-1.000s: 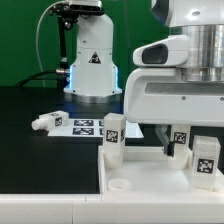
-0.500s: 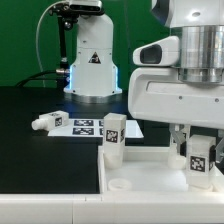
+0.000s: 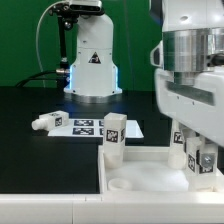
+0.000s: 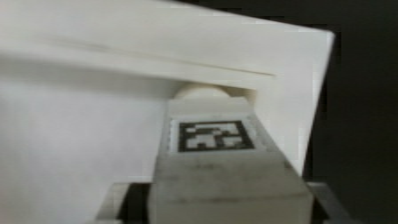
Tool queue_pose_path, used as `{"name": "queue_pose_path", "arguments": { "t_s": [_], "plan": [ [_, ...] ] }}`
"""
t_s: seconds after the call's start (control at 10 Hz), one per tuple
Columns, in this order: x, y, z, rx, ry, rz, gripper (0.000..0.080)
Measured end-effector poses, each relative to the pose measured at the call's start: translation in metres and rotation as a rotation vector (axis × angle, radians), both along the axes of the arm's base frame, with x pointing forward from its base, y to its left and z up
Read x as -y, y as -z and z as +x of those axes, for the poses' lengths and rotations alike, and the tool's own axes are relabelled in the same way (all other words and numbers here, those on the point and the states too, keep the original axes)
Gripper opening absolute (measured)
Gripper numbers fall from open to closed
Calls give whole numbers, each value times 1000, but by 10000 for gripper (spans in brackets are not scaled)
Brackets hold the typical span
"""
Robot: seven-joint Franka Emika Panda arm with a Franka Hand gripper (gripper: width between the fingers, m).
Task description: Assemble square table
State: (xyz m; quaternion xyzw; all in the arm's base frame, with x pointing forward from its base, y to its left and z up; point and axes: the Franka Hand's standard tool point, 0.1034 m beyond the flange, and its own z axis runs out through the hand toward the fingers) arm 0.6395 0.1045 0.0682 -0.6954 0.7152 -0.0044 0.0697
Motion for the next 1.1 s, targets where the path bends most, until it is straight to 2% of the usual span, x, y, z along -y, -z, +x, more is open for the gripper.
{"name": "queue_pose_path", "arguments": {
  "t_s": [0.2,0.3,0.4,0.5,0.6,0.7,0.8,1.1],
  "plan": [
    [-3,0,-1,5,95,1,284],
    [-3,0,-1,6,79,-1,293],
    [-2,0,-1,13,-44,-18,293],
    [-4,-3,0,25,-219,-34,481],
    [-10,-3,2,51,-395,-51,481],
    [-13,-2,1,75,-534,-70,609],
    [-10,-2,2,76,-559,-74,641],
    [-8,-2,2,88,-745,-104,648]
  ]
}}
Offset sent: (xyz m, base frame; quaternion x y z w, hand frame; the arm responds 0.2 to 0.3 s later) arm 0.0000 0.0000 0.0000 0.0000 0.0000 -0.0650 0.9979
